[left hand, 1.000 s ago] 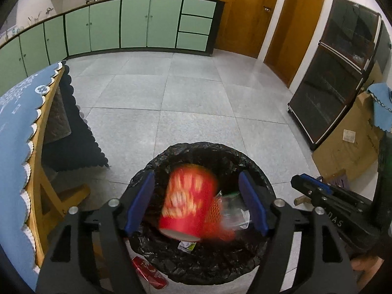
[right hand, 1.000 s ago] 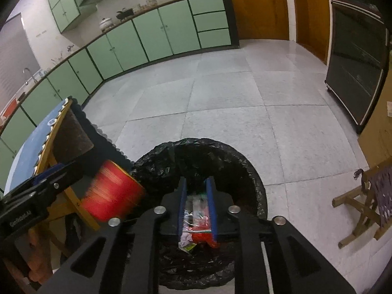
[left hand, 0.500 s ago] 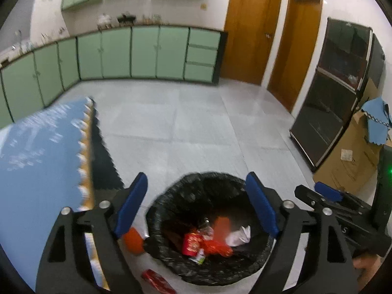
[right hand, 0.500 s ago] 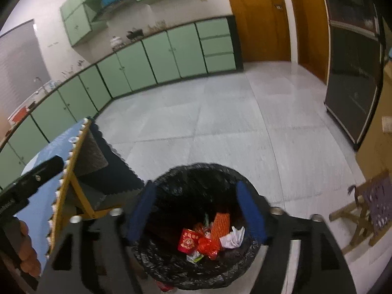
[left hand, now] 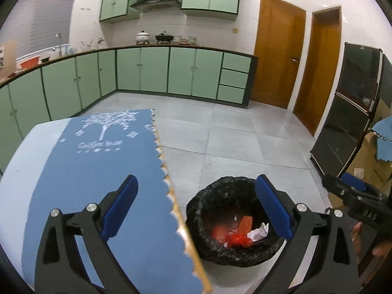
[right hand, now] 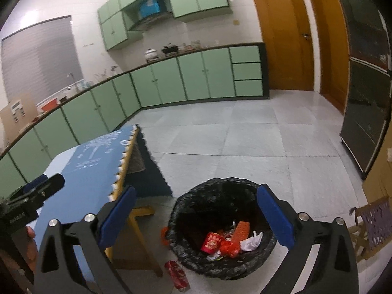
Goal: Collect trash
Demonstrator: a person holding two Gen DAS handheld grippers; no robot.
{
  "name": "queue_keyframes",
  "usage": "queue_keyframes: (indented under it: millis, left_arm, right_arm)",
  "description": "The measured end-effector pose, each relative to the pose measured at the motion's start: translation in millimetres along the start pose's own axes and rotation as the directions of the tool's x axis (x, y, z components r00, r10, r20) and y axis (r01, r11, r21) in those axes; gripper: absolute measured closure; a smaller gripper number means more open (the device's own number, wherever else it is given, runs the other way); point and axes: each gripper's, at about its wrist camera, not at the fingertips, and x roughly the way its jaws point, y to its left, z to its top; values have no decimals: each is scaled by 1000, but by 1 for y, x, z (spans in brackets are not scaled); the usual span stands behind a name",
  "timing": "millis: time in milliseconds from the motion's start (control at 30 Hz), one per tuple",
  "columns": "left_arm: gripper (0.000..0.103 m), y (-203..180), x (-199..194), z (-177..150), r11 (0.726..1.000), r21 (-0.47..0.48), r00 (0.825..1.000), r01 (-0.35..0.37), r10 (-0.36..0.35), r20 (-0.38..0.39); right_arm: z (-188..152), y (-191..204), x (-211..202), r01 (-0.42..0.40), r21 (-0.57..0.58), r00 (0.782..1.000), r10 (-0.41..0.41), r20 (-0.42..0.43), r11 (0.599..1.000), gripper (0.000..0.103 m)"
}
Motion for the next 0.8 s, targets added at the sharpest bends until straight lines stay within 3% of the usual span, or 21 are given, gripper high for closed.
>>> queue_keyframes:
  millis: [433,800]
  left_arm:
    - [9,25,-84,-25,999,-18,997,-50,51,64]
    - [9,32,-116,-42,995,-30,990,-93,96,108]
  right_arm:
    - [-19,53,-62,-92,-63,993,96,61,994,6]
    - [-37,79,-81,-130,-136,986,142,82,982,6]
